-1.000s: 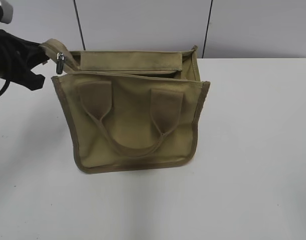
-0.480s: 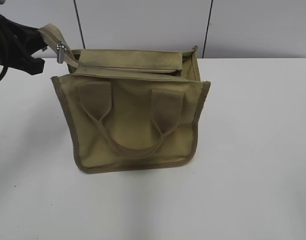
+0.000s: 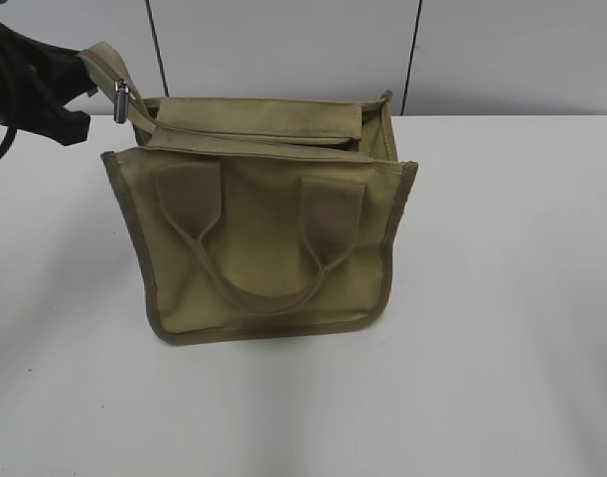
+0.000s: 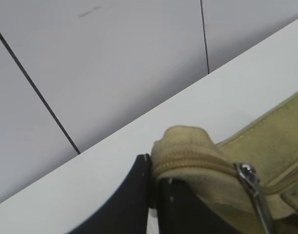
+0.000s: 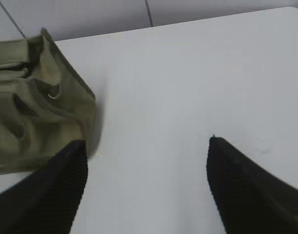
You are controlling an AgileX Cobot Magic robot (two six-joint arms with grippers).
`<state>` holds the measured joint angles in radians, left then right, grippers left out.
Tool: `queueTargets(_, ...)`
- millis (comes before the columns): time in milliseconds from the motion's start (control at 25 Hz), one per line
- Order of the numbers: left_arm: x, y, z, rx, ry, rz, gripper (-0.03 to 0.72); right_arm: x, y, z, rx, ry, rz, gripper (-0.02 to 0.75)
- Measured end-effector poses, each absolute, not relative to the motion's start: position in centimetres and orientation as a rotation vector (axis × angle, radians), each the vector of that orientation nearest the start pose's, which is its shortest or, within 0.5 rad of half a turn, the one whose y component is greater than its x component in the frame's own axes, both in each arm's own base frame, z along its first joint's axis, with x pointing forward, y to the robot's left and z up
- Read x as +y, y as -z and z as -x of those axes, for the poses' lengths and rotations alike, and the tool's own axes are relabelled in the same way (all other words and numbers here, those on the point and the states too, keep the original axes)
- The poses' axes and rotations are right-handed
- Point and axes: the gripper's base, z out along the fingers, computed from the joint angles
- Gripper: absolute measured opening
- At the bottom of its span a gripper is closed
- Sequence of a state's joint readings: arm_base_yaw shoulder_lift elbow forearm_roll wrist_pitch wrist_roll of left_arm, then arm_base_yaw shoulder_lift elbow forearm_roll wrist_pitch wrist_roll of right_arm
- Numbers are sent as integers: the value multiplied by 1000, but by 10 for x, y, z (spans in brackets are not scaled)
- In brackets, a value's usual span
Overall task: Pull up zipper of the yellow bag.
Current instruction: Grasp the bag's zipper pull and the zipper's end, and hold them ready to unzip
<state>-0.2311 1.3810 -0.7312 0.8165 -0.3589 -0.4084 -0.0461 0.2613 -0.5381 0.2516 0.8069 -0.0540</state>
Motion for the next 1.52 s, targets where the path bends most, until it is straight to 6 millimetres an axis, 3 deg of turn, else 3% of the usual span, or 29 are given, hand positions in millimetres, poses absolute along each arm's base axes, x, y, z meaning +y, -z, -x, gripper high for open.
queueTargets(440,-91,-266,-278,1720,167,-728,-1,40,-309,-173,2205,-515,96,577)
queueTargets(720,-92,-268,-278,1713,175,-726,-1,114,-303,-237,2323,-644,233,566)
queueTargets(920,-91,-268,-278,1716,181,-719,-1,189,-304,-274,2349,-752,292,549)
queueTargets(1200,-92,-269,-278,1709,196,-713,-1,281,-304,-308,2349,-873,420,299)
queueTargets(1320,-93,-269,-278,1706,200,-713,-1,301,-300,-320,2351,-893,449,273)
queueTargets(1520,-93,-269,-278,1704,201,-713,-1,315,-292,-334,2367,-931,430,309)
